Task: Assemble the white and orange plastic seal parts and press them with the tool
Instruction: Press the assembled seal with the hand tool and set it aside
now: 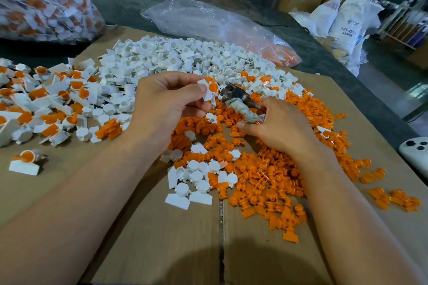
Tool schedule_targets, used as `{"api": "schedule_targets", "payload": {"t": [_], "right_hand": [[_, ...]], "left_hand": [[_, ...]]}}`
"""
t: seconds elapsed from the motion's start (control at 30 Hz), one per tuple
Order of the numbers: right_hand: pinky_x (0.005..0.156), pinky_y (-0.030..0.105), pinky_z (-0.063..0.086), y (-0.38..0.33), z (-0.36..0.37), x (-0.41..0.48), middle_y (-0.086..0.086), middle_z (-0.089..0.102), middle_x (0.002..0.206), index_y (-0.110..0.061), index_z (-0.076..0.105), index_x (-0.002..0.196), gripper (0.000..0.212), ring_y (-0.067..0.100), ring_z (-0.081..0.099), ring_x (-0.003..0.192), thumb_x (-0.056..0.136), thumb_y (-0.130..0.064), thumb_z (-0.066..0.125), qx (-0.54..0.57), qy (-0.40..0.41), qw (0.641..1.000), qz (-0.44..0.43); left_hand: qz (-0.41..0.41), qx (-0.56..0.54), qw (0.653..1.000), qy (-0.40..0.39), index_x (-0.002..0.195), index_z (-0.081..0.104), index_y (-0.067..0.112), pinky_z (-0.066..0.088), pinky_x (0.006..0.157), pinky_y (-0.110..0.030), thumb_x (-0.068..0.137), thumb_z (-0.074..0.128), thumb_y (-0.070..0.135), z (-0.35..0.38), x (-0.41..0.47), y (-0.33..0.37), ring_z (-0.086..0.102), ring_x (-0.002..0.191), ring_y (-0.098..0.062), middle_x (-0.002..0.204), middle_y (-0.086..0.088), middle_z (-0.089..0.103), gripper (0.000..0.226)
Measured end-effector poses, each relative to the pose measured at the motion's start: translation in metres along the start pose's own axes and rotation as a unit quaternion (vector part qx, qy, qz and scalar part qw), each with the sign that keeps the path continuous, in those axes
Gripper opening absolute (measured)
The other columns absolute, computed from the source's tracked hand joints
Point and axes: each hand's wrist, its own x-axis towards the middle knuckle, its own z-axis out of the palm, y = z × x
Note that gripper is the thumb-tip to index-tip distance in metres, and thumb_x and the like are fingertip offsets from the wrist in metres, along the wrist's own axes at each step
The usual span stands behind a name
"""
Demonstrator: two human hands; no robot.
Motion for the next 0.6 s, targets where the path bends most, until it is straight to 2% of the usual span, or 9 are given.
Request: {"api": "schedule_targets", "payload": {"t": [0.1,0.2,0.27,0.37,0.47,0.6], "right_hand": [[0.068,0.029,0.033,0.000,0.001,0.000,0.006,0.057,0.114,-0.013,0.050,0.117,0.069,0.024,0.052,0.100,0.072,-0.064,0.060,0.010,-0.007,1.000,0.003],[0.064,0.029,0.029,0.001,0.002,0.001,0.004,0.056,0.104,-0.013,0.050,0.107,0.063,0.019,0.047,0.086,0.072,-0.065,0.059,0.008,-0.016,1.000,0.001],[0.064,0.029,0.029,0.001,0.003,0.002,0.005,0.056,0.104,-0.013,0.049,0.106,0.063,0.019,0.046,0.084,0.072,-0.065,0.059,0.003,-0.018,1.000,-0.002],[0.070,0.030,0.033,0.002,0.003,0.002,0.006,0.055,0.118,-0.012,0.048,0.118,0.071,0.024,0.052,0.102,0.072,-0.065,0.058,0.003,-0.018,1.000,-0.009],[0.082,0.033,0.038,0.003,0.002,0.002,0.007,0.049,0.132,-0.010,0.042,0.130,0.081,0.026,0.047,0.116,0.073,-0.065,0.058,0.003,-0.021,1.000,-0.009],[0.089,0.034,0.038,0.002,0.001,0.002,0.006,0.044,0.137,-0.010,0.040,0.133,0.083,0.025,0.044,0.121,0.074,-0.066,0.056,-0.004,-0.033,0.999,-0.010]], "left_hand": [[-0.002,-0.003,1.000,0.000,0.077,0.066,0.010,0.049,0.045,-0.017,0.080,0.063,-0.004,-0.001,0.000,0.000,0.064,0.049,-0.013,0.053,0.000,0.064,0.015],[-0.005,-0.003,1.000,0.003,0.077,0.065,0.010,0.049,0.045,-0.017,0.080,0.063,-0.004,-0.001,0.000,0.001,0.064,0.049,-0.014,0.052,0.000,0.064,0.015],[-0.018,-0.020,1.000,0.011,0.077,0.063,0.008,0.049,0.045,-0.016,0.081,0.062,-0.005,0.000,0.001,0.001,0.065,0.051,-0.014,0.053,-0.001,0.064,0.014],[-0.055,-0.110,0.992,0.039,0.079,0.058,0.005,0.051,0.049,-0.015,0.081,0.058,-0.010,-0.003,0.004,0.002,0.069,0.058,-0.016,0.060,-0.007,0.068,0.015],[-0.080,-0.197,0.974,0.073,0.086,0.057,0.000,0.052,0.052,-0.014,0.083,0.055,-0.008,-0.008,0.011,0.004,0.071,0.065,-0.016,0.070,-0.011,0.072,0.009],[-0.080,-0.337,0.924,0.162,0.094,0.055,-0.003,0.054,0.056,-0.017,0.088,0.055,-0.001,-0.017,0.019,0.008,0.072,0.074,-0.020,0.075,-0.015,0.072,0.006]]}}
